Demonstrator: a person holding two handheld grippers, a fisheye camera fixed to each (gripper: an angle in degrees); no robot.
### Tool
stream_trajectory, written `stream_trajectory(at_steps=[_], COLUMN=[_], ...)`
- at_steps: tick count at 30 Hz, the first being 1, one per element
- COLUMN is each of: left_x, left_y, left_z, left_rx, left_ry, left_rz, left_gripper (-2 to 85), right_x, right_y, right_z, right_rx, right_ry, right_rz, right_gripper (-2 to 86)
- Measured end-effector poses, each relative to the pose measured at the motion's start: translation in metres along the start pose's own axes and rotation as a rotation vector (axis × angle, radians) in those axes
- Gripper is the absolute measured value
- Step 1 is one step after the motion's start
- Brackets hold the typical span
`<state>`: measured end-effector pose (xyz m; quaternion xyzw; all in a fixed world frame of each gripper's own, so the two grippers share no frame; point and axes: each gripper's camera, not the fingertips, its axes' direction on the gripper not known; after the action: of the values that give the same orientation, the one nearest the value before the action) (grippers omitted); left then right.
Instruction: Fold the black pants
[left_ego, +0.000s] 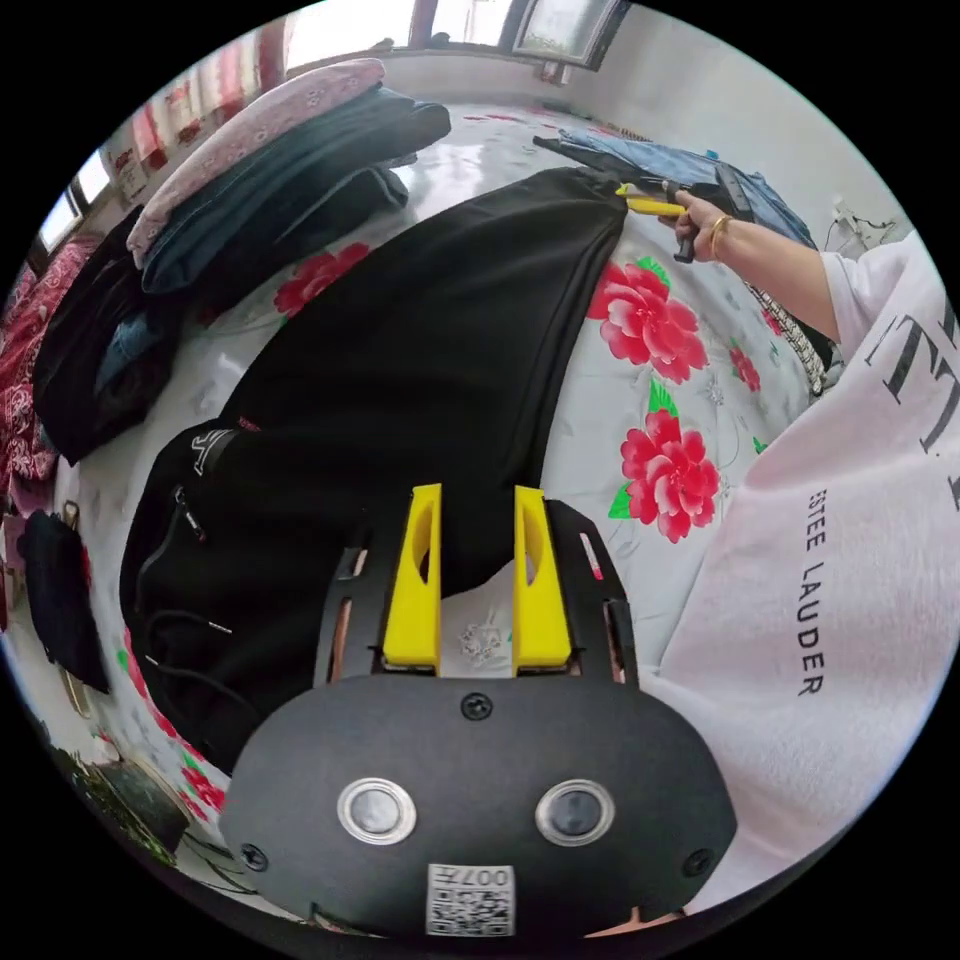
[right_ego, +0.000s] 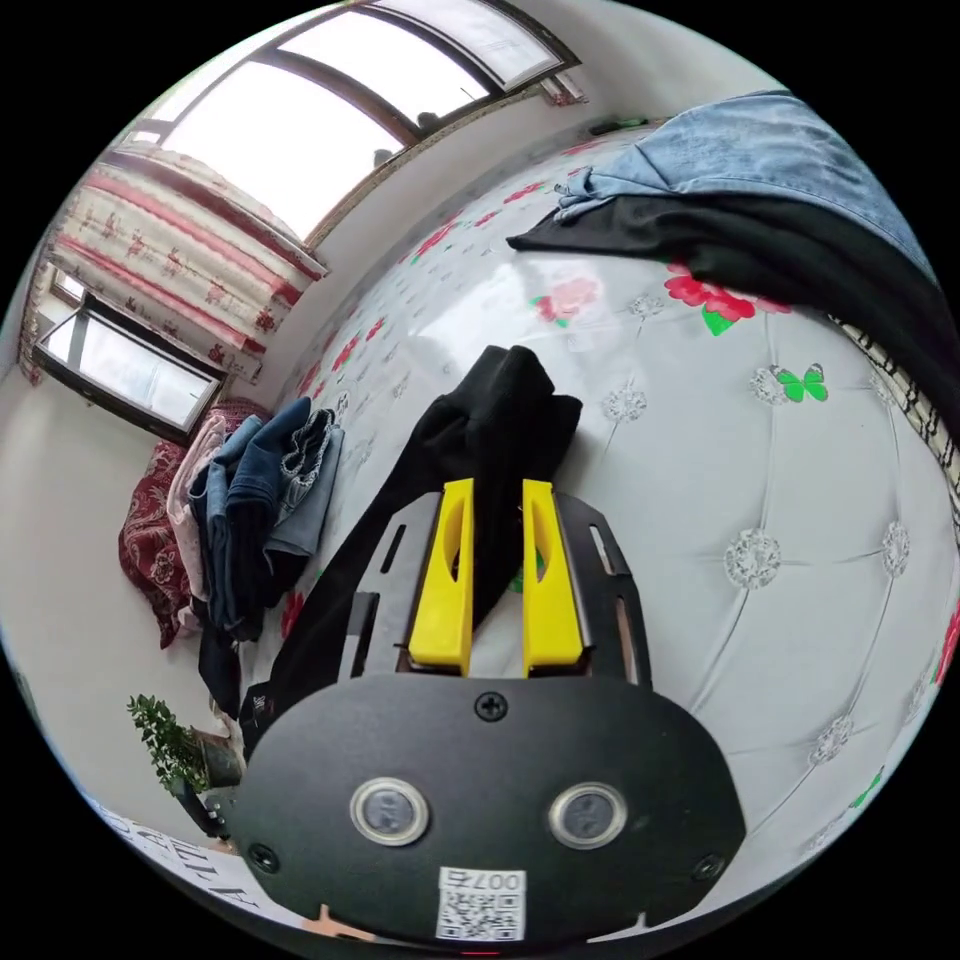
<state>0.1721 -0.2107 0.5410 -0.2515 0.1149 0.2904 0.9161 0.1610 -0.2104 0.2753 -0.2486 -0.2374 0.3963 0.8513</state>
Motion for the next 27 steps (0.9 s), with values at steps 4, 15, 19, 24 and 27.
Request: stream_trajectory(at_steps=[4, 15, 19, 24, 27], left_x=[0.015, -0.082, -0.112, -0.146, -0.160], left_y=[0.005, 0.124, 0.197, 0.243, 0.237], left_z=[0.024, -0.045, -0.064, -0.059, -0.031], left_rx=[-0.078, 0.260, 0.364, 0.408, 0.322], left_ry=[-0.027, 0.093, -0.016, 0.064, 0.084], left_rz=[0.106, -0.765, -1.153, -1.335, -1.328], left_gripper=[1.1, 6.0, 8.2, 18.7, 21.8], right_x=[0.008, 0.024, 0.032, 0.045, 0.102], right_y=[-0.002, -0.012, -0.023, -0.020, 0.008], right_z=[0.006, -0.004, 0.001, -0.076, -0.093], right_rx=[-0.037, -0.050, -0.096, 0.070, 0.087], right_ry=[-0.059, -0.083, -0.123, -0.251, -0.097], right_rz=[0.038, 0.113, 0.188, 0.140, 0.332], right_gripper=[8.2, 9.2, 4.0, 1.1, 0.7])
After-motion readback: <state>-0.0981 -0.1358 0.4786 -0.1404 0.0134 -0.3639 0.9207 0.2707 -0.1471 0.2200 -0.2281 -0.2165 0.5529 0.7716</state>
